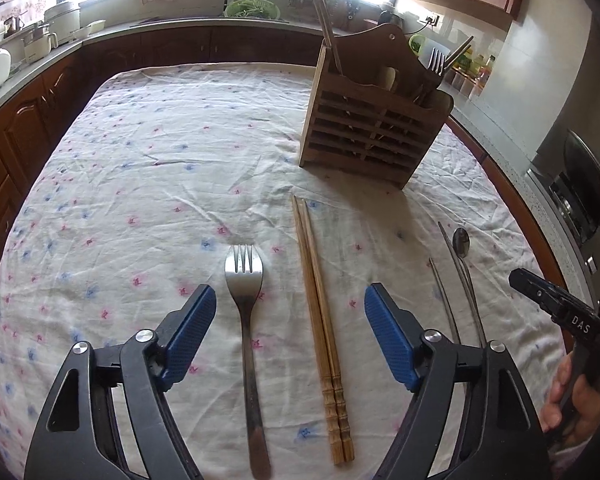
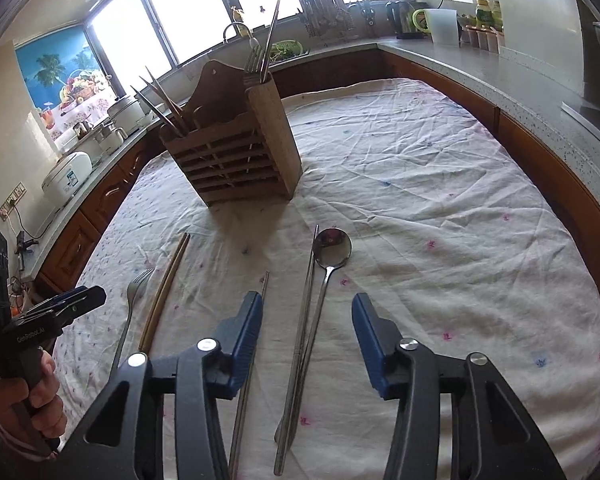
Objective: Organize utensils
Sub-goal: 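Grasp a steel chopstick with the right tool while the left tool grasps a wooden chopstick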
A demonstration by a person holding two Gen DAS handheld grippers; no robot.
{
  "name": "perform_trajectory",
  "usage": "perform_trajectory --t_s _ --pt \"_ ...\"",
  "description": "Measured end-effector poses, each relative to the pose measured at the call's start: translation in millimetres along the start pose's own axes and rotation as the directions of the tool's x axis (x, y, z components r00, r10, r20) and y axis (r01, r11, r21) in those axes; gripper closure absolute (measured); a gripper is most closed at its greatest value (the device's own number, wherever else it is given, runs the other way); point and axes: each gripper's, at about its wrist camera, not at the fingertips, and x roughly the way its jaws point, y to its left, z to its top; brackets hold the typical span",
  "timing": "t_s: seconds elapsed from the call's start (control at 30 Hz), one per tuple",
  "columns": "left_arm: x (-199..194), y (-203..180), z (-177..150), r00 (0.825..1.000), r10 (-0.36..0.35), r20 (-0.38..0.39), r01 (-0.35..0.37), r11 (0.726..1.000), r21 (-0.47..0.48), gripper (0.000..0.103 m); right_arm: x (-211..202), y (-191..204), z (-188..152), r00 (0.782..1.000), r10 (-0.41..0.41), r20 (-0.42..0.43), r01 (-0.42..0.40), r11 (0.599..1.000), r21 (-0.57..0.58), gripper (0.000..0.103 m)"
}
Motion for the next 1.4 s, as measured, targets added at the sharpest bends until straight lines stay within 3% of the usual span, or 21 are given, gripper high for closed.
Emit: perform_trajectory --t_s 0.1,0.23,0.5,0.73,1.03,1.2,1.4 --pt "16.1 3.4 11.7 0.999 -0.014 -0.033 0.013 1.000 -0.016 0.038 14.1 2.6 6.8 1.000 0.008 -0.030 -0.009 1.000 -0.015 0.075" --pt "34.1 6.4 25.4 0.998 -0.013 -0.062 0.012 1.000 -0.023 0.044 39.1 7.3 13.0 0.995 0.037 -0.095 -0.040 0.999 -0.032 0.080" --pt "68.0 3.8 46.4 0.993 -0.009 -0.118 0.011 1.000 0.013 0.056 85.4 8.0 21.7 0.980 -0.001 -0.197 -0.012 0.998 -0.063 0.091" --pt "101.9 -2.3 55.2 0.982 0.027 -0.187 -0.016 0.998 0.065 0.073 95.5 7.7 31.3 0.981 0.005 -0.196 -0.019 0.998 -0.067 0.091" --pt "116.7 -27.1 62.0 0.976 0.132 -0.175 -0.091 0.970 0.224 0.073 104.0 10.1 38.7 0.981 0.008 -0.195 -0.025 0.996 -0.086 0.091" --pt "116.0 -34.9 59.7 0.977 0.126 -0.173 -0.080 0.965 0.250 0.091 108.2 18.6 40.1 0.982 -0.031 -0.187 0.004 0.990 -0.144 0.093" --pt "113.5 -36.2 59.7 0.978 0.103 -0.181 -0.061 0.972 0.225 0.098 109.5 31.5 38.7 0.978 -0.100 -0.181 0.056 0.971 -0.231 0.096"
